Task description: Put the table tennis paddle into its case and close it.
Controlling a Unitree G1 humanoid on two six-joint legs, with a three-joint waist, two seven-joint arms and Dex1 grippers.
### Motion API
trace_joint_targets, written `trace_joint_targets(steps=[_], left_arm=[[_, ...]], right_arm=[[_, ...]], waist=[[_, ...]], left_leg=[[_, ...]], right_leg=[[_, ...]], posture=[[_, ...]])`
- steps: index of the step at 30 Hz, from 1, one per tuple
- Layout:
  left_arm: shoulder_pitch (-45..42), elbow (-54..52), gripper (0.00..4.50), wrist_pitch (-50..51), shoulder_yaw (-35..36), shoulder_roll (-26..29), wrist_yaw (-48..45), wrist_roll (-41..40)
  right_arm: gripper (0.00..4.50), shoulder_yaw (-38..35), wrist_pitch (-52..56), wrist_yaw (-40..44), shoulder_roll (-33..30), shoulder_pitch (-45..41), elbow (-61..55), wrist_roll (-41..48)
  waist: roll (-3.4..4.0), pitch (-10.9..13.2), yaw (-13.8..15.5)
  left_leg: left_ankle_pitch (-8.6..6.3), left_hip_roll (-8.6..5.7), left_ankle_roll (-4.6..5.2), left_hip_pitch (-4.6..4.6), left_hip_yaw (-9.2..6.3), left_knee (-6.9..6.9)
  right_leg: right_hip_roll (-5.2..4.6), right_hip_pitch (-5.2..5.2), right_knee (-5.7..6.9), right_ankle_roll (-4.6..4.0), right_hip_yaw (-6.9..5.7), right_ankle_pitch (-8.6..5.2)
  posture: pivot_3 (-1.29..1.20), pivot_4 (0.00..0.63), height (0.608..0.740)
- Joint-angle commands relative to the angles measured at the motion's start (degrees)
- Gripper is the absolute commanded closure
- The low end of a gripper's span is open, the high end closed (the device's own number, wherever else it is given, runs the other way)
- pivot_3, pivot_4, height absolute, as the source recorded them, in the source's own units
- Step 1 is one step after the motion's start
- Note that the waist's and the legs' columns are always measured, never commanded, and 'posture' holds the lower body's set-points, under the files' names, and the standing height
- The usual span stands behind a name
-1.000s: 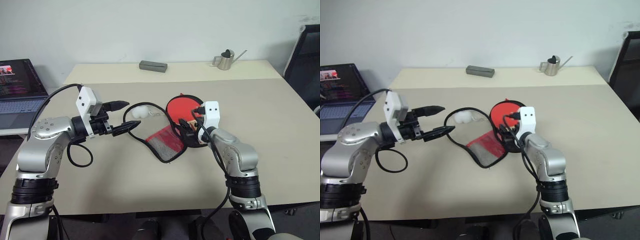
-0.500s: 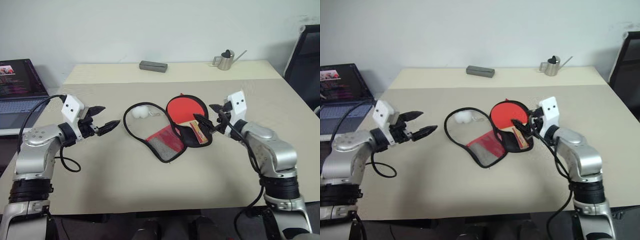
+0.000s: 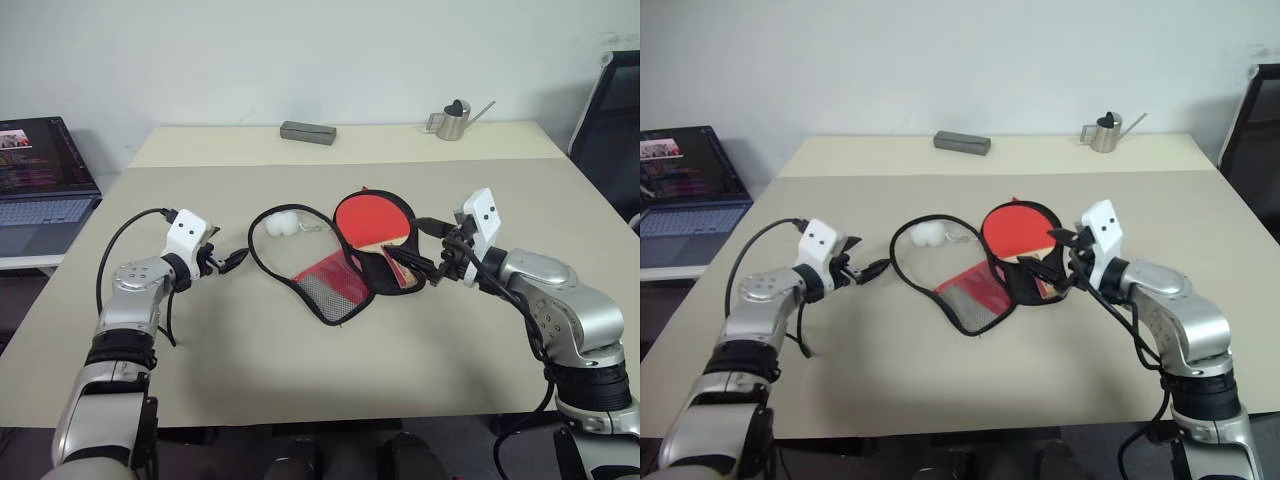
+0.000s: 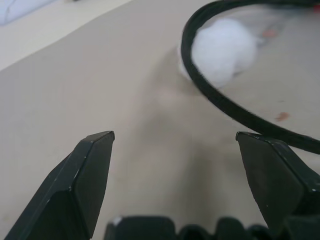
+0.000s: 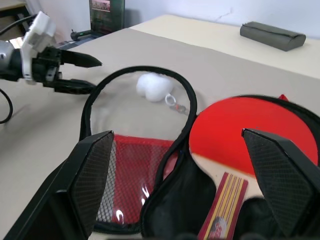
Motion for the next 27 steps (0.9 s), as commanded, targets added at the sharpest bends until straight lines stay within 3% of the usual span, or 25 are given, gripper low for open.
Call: trace_joint_targets(steps=[1, 14, 19, 27], left_arm=[[-3.27, 4.17, 0.23, -3.41, 0.21, -1.17, 2.00, 1.02], [-4.67, 5.80, 0.23, -3.10, -0.17, -4.89, -5.31, -0.77], [-4.77, 3.79, 0.23, -2.41, 0.20, -5.46, -7.49, -2.06], [-6.11, 3.37, 0.23, -2.49, -0.36, -6.18, -8.69, -2.18]], right_arm=[[0.01, -0.93, -0.05, -0.65, -0.30, -0.17, -2.93, 1.51], [0.01, -3.39, -0.79, 1.09, -3.14, 1.31, -4.75, 5.02], [0.01, -5.07, -2.61, 4.57, -7.13, 1.91, -2.98, 5.21], [0.01, -8.03, -5.23, 18.95, -19.47, 3.64, -0.39, 7.61]], waist=[[0.00, 0.00, 0.03], [-0.01, -0.01, 0.05], [-0.03, -0.01, 0.12], [-0.05, 0.00, 0.12]], left_leg=[[0.00, -0.01, 0.00, 0.00, 0.00, 0.01], [0.00, -0.02, 0.01, 0.00, -0.01, 0.02], [0.00, -0.03, 0.01, -0.01, -0.01, 0.03], [-0.01, -0.03, 0.02, -0.01, -0.01, 0.05]], right_leg=[[-0.01, 0.00, 0.01, 0.00, 0.00, 0.00], [0.00, 0.01, 0.01, 0.01, -0.01, 0.01], [-0.01, 0.03, 0.00, 0.02, -0.03, 0.01], [-0.01, 0.10, -0.04, 0.03, -0.07, 0.01]], posture=[[0.00, 0.150, 0.740], [0.00, 0.150, 0.740], [0.00, 0.150, 0.740], [0.00, 0.150, 0.740]])
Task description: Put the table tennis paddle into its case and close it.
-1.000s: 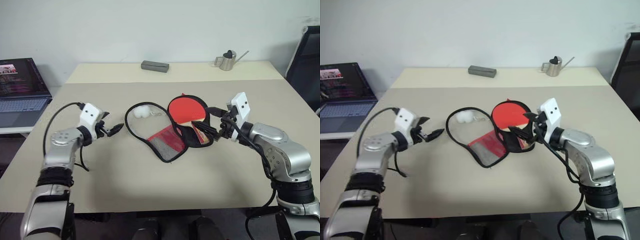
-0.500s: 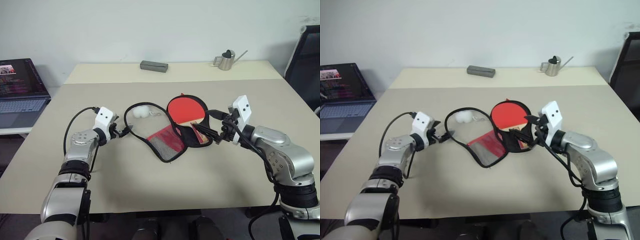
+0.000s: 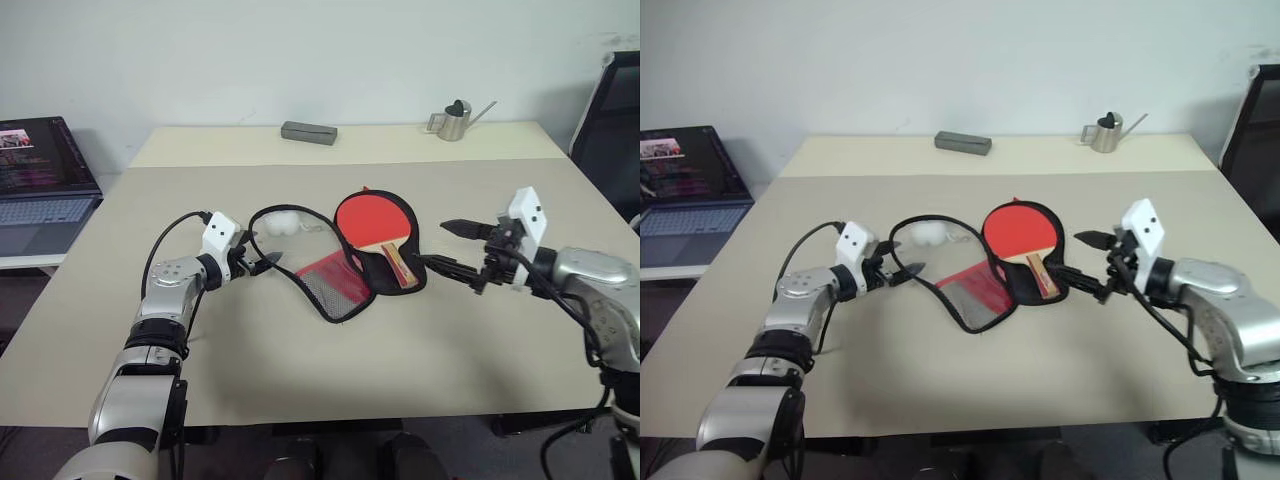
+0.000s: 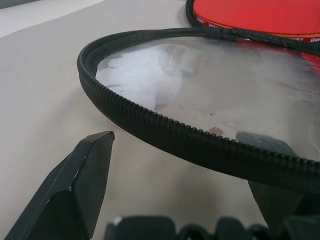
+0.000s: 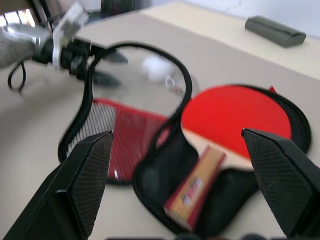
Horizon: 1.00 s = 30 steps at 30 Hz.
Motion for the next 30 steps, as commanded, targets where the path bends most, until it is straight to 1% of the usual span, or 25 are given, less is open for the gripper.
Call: trace_joint_targets(steps=[1, 5, 8, 10, 15, 17, 23, 27, 30], left_arm=[[-2.19, -2.01, 0.23, -0.50, 0.54, -0.06, -0.66, -0.71], [-2.73, -1.49, 0.23, -0.73, 0.27, -0.59, -0.79, -0.37], [-3.67, -1.43, 0.23, -0.80, -0.24, -1.47, -1.67, -0.30], [-4.74, -1.43, 0.23, -0.78, -0.55, -2.29, -2.28, -0.31], [-6.85, -2.25, 0.23, -0.24, -1.24, -3.99, -4.73, -0.52], [-7.64, -2.85, 0.23, 0.09, -1.80, -5.46, -5.77, -0.69], [-9.27, -2.65, 0.23, -0.28, -3.94, -11.17, -6.26, -0.06], [-13.58, 0.89, 0.23, -1.90, -5.33, -16.12, -5.29, 0.81], [-16.88, 4.09, 0.23, -3.04, -5.47, -18.28, -4.83, 1.32]], right_arm=[[0.01, -3.46, -1.19, 6.48, -4.54, -0.12, -1.04, 3.36], [0.01, -4.99, 0.59, 11.99, -10.46, -0.47, -0.23, 5.79], [0.01, -5.19, -0.85, 13.50, -12.82, -1.83, 1.43, 5.42], [0.01, -5.14, -1.81, 13.65, -13.07, -2.70, 2.17, 4.90], [0.01, -5.37, -0.82, 12.62, -12.58, -3.63, 1.95, 6.01], [0.01, -5.91, 0.24, 12.25, -12.80, -4.07, 2.23, 6.73], [0.01, -6.88, 0.93, 12.42, -14.07, -3.95, 2.38, 7.58], [0.01, -7.77, 1.27, 12.55, -15.12, -3.08, 1.86, 8.36], [0.01, -7.99, 1.26, 12.68, -15.59, -2.70, 1.78, 8.47]], waist=[[-0.01, 0.00, -0.03], [-0.01, 0.01, 0.00], [-0.07, -0.01, -0.03], [-0.08, -0.01, 0.11], [-0.12, 0.00, 0.19], [-0.12, 0.00, 0.18], [-0.15, 0.02, 0.38], [-0.18, 0.04, 0.51], [-0.20, 0.05, 0.62]], left_leg=[[0.00, 0.01, 0.00, 0.01, 0.00, 0.00], [0.00, 0.02, 0.01, 0.01, -0.01, 0.01], [-0.01, 0.05, 0.01, 0.02, 0.00, 0.02], [0.00, 0.01, 0.01, 0.00, 0.01, 0.03], [0.00, 0.01, -0.01, -0.02, -0.01, 0.03], [0.01, 0.01, -0.01, -0.02, 0.01, 0.03], [0.01, 0.00, -0.01, -0.04, 0.01, 0.04], [0.01, 0.00, -0.01, -0.05, 0.01, 0.05], [0.01, -0.01, -0.01, -0.06, 0.04, 0.07]], right_leg=[[0.00, 0.01, 0.00, 0.00, 0.00, 0.00], [0.00, 0.05, -0.01, 0.00, -0.03, 0.00], [0.00, 0.07, -0.04, 0.01, -0.04, 0.00], [-0.03, 0.08, -0.03, 0.03, -0.05, 0.02], [-0.06, 0.11, -0.08, 0.05, -0.10, 0.03], [-0.06, 0.10, -0.08, 0.05, -0.08, 0.03], [-0.08, 0.11, -0.09, 0.06, -0.10, 0.03], [-0.08, 0.11, -0.09, 0.06, -0.11, 0.03], [-0.08, 0.14, -0.12, 0.09, -0.12, 0.04]], posture=[[0.00, 0.150, 0.740], [0.00, 0.150, 0.740], [0.00, 0.150, 0.740], [0.00, 0.150, 0.740], [0.00, 0.150, 0.740], [0.00, 0.150, 0.740], [0.00, 0.150, 0.740], [0.00, 0.150, 0.740], [0.00, 0.150, 0.740]])
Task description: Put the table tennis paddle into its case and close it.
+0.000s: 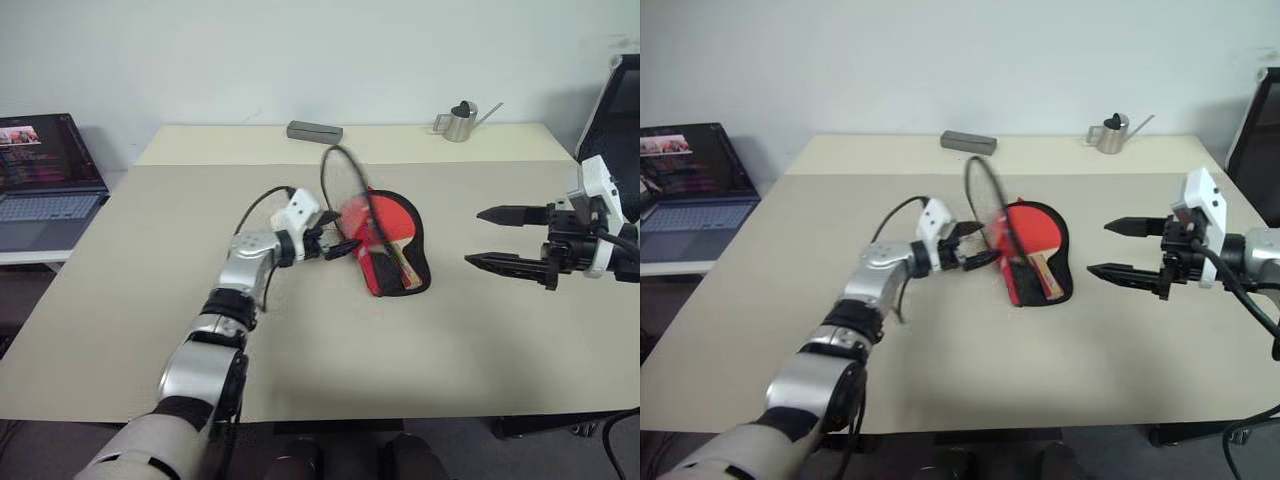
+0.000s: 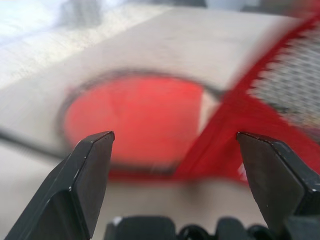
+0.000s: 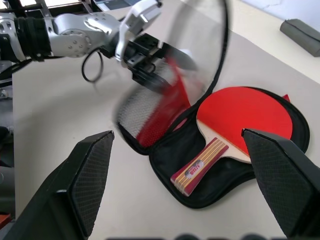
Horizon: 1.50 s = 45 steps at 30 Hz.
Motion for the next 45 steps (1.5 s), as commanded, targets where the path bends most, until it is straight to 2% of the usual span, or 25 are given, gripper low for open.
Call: trace_joint_targets(steps=[1, 8, 12, 17, 21, 28, 36, 45], left_arm=[[-4.43, 2.86, 0.23, -2.61, -0.11, -1.78, 0.73, 0.48], [-7.26, 7.59, 0.23, -5.10, -0.20, -4.63, 1.38, 1.67], [-7.08, 6.28, 0.23, -5.76, 1.09, -3.27, 0.86, 0.77], [-4.76, -2.33, 0.23, -1.63, 3.95, 0.90, -4.60, -4.12], [1.31, -15.02, 0.23, 6.37, 4.13, 6.15, -10.48, -7.79], [9.87, -29.54, 0.23, 14.45, 4.63, 12.40, -10.07, -10.06], [13.08, -35.18, 0.23, 17.67, 5.29, 14.16, -6.69, -11.39], [13.60, -36.41, 0.23, 18.20, 4.91, 14.33, -5.40, -11.35]], right_arm=[[0.01, -2.55, -0.09, 0.63, -1.66, 0.04, -1.31, 1.14], [0.01, -2.58, -0.34, 0.50, -2.06, 0.49, -1.25, 0.92], [0.01, -1.70, -0.34, -2.56, -0.28, -0.28, -0.28, -0.08], [0.01, 0.84, 2.33, -9.86, 5.37, -0.78, -1.01, -0.20], [0.01, 4.61, 4.14, -17.71, 12.00, -1.52, 0.28, -2.57], [0.01, 11.09, 3.70, -31.02, 22.90, -5.90, 8.94, -12.17], [0.01, 14.47, -2.49, -37.87, 31.35, -11.29, 20.73, -21.21], [0.01, 15.11, -7.68, -38.60, 34.82, -14.12, 31.57, -26.60]], waist=[[0.00, 0.00, -0.11], [-0.01, 0.01, -0.42], [-0.02, 0.02, -0.42], [-0.02, 0.02, -0.67], [0.01, 0.00, -0.93], [0.01, 0.00, -0.53], [0.01, -0.01, -0.65], [0.01, -0.01, -0.84]], left_leg=[[0.00, 0.00, 0.00, 0.00, 0.02, 0.00], [0.00, 0.01, 0.00, 0.02, 0.04, -0.01], [0.00, 0.02, 0.00, 0.02, 0.03, -0.01], [0.02, 0.04, -0.03, 0.02, 0.03, -0.01], [0.08, 0.02, -0.13, 0.05, 0.03, -0.02], [0.10, 0.00, -0.17, 0.06, -0.02, 0.00], [0.11, -0.01, -0.18, 0.07, 0.00, 0.00], [0.11, -0.01, -0.18, 0.08, 0.03, -0.01]], right_leg=[[0.00, 0.00, 0.00, 0.00, 0.01, 0.00], [0.01, 0.00, 0.01, 0.01, 0.03, 0.00], [0.01, -0.01, 0.01, 0.01, 0.03, 0.00], [0.03, -0.04, 0.05, 0.00, 0.05, 0.00], [0.04, -0.05, 0.05, 0.00, 0.13, 0.00], [0.07, -0.13, 0.13, -0.03, 0.21, 0.02], [0.07, -0.14, 0.12, -0.03, 0.23, 0.02], [0.09, -0.17, 0.13, -0.04, 0.26, 0.03]], posture=[[0.00, 0.150, 0.740], [0.00, 0.150, 0.740], [0.00, 0.150, 0.740], [0.00, 0.150, 0.740], [0.00, 0.150, 0.740], [0.00, 0.150, 0.740], [0.00, 0.150, 0.740], [0.00, 0.150, 0.740]])
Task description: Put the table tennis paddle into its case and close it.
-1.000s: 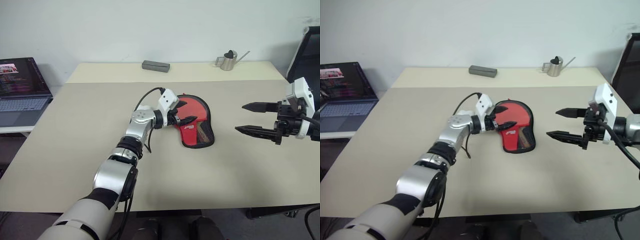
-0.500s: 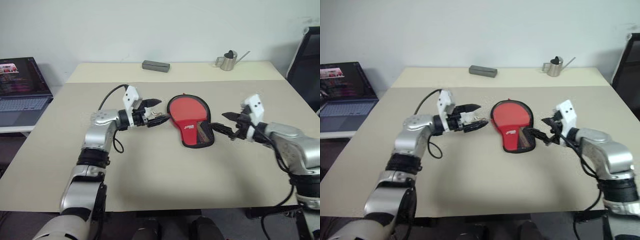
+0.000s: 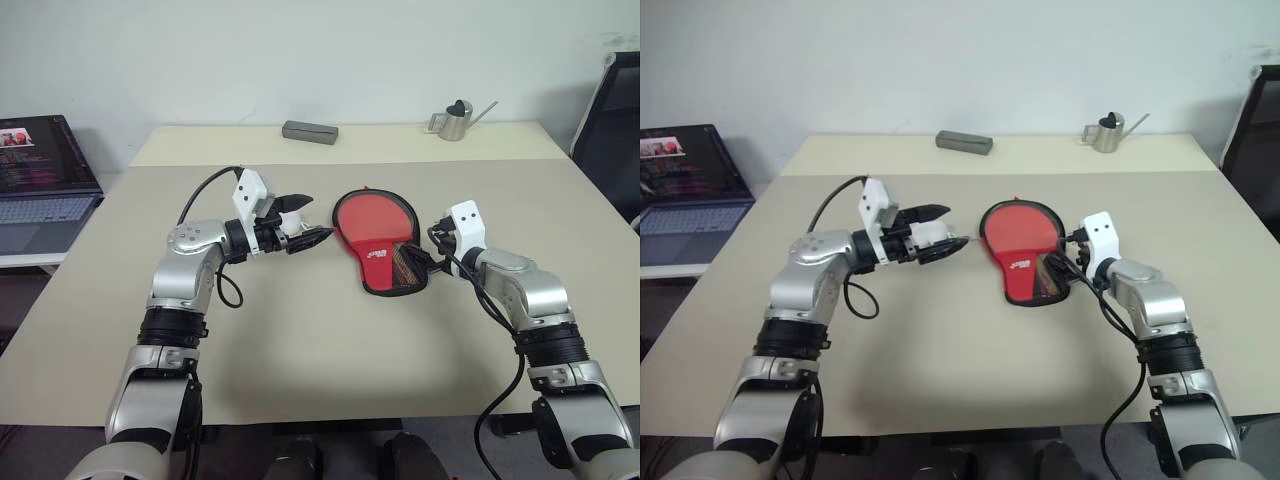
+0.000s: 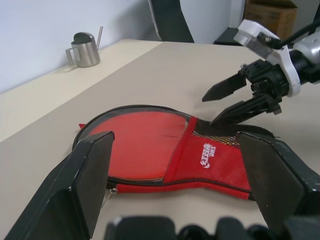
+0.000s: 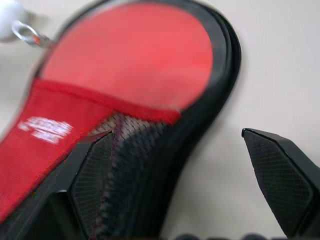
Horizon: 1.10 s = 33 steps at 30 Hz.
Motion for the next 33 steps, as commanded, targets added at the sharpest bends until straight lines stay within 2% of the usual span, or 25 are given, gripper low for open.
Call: trace_joint_targets(steps=[1, 18, 25, 28, 33], left_arm=[[-0.27, -2.81, 0.23, -0.18, 0.52, 0.75, 0.67, -1.03], [0.51, -5.79, 0.23, 2.41, -0.64, 1.78, -1.30, -2.37], [1.18, -6.56, 0.23, 2.88, -0.71, 2.58, -2.04, -2.56], [1.67, -6.95, 0.23, 2.89, -0.90, 2.91, -2.37, -2.49], [2.19, -7.36, 0.23, 3.09, -0.85, 3.55, -3.01, -2.65]], right_arm=[[0.01, -0.22, -3.36, 0.07, 0.46, -2.40, 2.62, -2.00], [0.01, 2.93, -9.01, 3.52, 5.32, -7.21, 16.19, -8.17], [0.01, 2.67, -7.24, 6.42, 6.45, -8.21, 21.60, -8.37], [0.56, 2.40, -6.85, 6.75, 6.80, -8.50, 23.18, -8.42], [2.14, 2.48, -5.97, 8.05, 8.00, -8.44, 23.40, -8.39]], waist=[[0.00, 0.00, -0.05], [0.02, -0.07, -1.38], [0.04, -0.14, -1.65], [0.03, -0.16, -1.65], [0.00, -0.21, -1.63]], left_leg=[[0.00, 0.00, 0.00, 0.00, 0.00, 0.00], [0.00, 0.04, 0.00, 0.07, 0.04, 0.00], [-0.01, 0.21, 0.01, 0.30, 0.12, -0.02], [-0.07, 0.29, 0.11, 0.40, 0.14, -0.03], [-0.08, 0.58, 0.10, 0.47, 0.23, -0.03]], right_leg=[[0.00, 0.00, 0.00, 0.00, 0.00, 0.00], [0.04, 0.01, 0.05, -0.03, 0.06, 0.02], [0.24, 0.13, 0.09, -0.15, 0.18, 0.10], [0.33, 0.22, 0.07, -0.19, 0.19, 0.12], [0.62, 0.27, 0.01, -0.36, 0.23, 0.25]], posture=[[0.00, 0.150, 0.740], [0.00, 0.150, 0.740], [0.00, 0.150, 0.740], [0.00, 0.150, 0.740], [0.00, 0.150, 0.740]])
